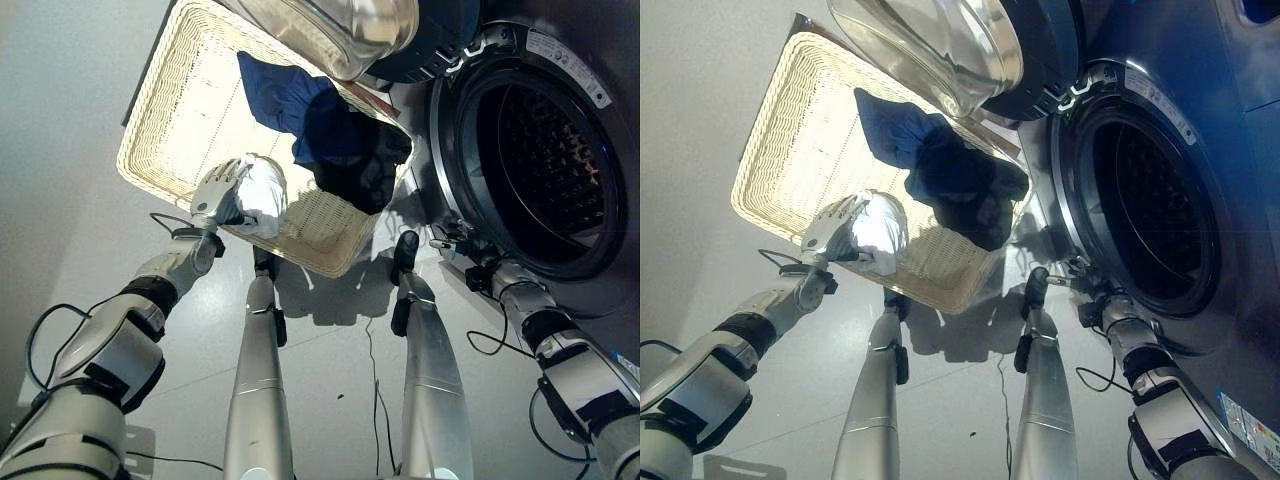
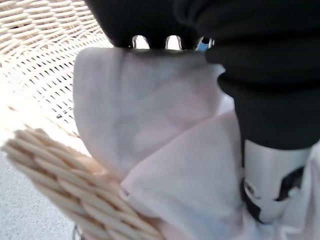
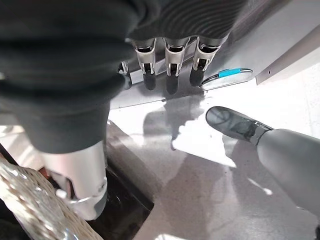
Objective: Put the clothes into the washing machine.
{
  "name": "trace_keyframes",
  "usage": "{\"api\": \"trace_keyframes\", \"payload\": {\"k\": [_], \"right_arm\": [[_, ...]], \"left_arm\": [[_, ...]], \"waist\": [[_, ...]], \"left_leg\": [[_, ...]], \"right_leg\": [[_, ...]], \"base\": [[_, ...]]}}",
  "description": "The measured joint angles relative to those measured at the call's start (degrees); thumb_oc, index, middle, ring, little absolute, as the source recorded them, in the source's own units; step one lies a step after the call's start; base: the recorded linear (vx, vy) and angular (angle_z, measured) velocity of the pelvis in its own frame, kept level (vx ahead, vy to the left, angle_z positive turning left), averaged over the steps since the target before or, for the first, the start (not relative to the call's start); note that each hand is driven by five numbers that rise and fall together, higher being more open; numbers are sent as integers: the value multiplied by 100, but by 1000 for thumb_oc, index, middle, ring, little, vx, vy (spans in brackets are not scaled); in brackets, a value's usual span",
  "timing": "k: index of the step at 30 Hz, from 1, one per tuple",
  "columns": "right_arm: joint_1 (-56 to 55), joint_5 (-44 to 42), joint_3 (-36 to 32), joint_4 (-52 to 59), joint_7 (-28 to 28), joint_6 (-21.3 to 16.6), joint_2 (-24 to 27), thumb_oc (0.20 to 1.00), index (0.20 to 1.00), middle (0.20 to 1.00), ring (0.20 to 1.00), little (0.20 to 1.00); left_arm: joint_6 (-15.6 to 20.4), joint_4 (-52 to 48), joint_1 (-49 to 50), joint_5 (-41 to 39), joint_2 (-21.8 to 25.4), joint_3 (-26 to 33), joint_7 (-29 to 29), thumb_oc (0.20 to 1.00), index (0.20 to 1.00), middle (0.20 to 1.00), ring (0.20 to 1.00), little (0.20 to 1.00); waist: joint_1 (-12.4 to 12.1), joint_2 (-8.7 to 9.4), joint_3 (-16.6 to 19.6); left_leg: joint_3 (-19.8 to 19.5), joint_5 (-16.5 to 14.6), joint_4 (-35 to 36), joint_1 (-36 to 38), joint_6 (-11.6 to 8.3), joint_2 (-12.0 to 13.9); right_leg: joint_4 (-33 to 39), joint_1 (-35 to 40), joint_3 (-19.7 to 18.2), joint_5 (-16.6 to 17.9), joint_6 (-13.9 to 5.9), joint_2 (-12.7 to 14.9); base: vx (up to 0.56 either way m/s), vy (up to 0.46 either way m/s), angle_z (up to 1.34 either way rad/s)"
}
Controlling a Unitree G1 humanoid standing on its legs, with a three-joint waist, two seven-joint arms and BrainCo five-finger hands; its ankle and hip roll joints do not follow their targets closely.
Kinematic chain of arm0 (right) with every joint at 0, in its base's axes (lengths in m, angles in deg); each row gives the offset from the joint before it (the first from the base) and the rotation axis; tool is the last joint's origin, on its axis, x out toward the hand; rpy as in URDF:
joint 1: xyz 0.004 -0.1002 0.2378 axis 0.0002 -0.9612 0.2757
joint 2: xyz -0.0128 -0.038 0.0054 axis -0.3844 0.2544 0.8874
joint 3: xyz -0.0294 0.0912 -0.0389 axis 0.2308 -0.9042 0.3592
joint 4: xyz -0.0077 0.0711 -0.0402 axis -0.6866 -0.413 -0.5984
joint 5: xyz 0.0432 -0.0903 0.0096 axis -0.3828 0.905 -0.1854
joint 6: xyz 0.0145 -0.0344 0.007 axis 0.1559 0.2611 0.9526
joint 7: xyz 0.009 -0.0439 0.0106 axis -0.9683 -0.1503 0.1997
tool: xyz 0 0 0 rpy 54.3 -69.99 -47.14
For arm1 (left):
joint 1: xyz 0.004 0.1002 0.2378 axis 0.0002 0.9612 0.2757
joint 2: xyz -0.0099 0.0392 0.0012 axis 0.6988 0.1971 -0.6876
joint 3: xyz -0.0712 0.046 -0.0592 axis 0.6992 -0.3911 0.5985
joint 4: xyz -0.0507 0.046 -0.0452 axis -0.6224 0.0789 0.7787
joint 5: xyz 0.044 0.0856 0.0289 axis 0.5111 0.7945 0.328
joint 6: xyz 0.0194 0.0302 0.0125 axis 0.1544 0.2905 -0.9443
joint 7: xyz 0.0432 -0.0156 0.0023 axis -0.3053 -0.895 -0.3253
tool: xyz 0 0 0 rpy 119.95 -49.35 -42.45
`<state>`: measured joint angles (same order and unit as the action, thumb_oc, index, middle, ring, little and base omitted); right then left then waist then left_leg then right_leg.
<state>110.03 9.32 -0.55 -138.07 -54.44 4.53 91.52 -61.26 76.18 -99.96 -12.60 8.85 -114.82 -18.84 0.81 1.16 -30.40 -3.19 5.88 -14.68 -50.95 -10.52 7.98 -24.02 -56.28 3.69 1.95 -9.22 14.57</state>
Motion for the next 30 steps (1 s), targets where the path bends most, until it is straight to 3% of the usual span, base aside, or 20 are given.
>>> {"api": "trace_keyframes", "payload": {"k": [12, 13, 14, 15, 24, 30], "right_arm": [[121, -39, 185, 0, -34, -34, -33, 1000, 1000, 1000, 1000, 1000], [124, -102, 186, 7, -70, -49, -44, 1000, 1000, 1000, 1000, 1000], [128, -102, 187, 18, -75, -49, -48, 1000, 1000, 1000, 1000, 1000], [144, -103, 190, 9, -101, -49, -70, 1000, 1000, 1000, 1000, 1000], [219, -166, 191, 28, -114, -77, -262, 1000, 1000, 1000, 1000, 1000], [213, -928, 181, 175, 32, -81, -316, 1000, 1000, 1000, 1000, 1000]], "left_arm": [[-29, 207, -172, -22, -106, 4, -7, 1000, 1000, 1000, 1000, 1000], [-63, 212, -192, -51, -109, 8, -79, 677, 677, 677, 677, 677], [-59, 203, -190, -52, -166, 6, -101, 407, 407, 407, 407, 407], [-54, 232, -208, -59, -192, 29, -125, 200, 200, 200, 200, 200], [-15, 196, -552, -58, -261, 54, -566, 200, 200, 200, 200, 200], [-10, 191, -554, -127, -335, 54, -666, 200, 200, 200, 200, 200]], "waist": [[106, 14, 7], [142, 18, 9], [145, 23, 9], [139, 30, 13], [147, 90, 29], [157, 108, 36]], "left_leg": [[-49, -5, -31, -118, -8, 0], [-53, -6, -49, -121, -8, 0], [-55, -10, -61, -125, -11, 0], [-80, -43, -130, -162, -53, 3], [-225, -81, -261, -329, -91, 3], [-269, -116, -286, -371, -89, 2]], "right_leg": [[11, -59, 1, -3, -7, -18], [5, -59, 1, -2, -6, -23], [1, -61, 1, -2, -6, -24], [-12, -72, 0, -3, -7, -32], [13, -100, -18, 2, -13, -109], [42, -111, -22, 10, -15, -135]], "base": [[0, 0, 0], [0, 0, 0], [0, 0, 0], [0, 0, 0], [7, -18, 1], [0, 0, 0]]}}
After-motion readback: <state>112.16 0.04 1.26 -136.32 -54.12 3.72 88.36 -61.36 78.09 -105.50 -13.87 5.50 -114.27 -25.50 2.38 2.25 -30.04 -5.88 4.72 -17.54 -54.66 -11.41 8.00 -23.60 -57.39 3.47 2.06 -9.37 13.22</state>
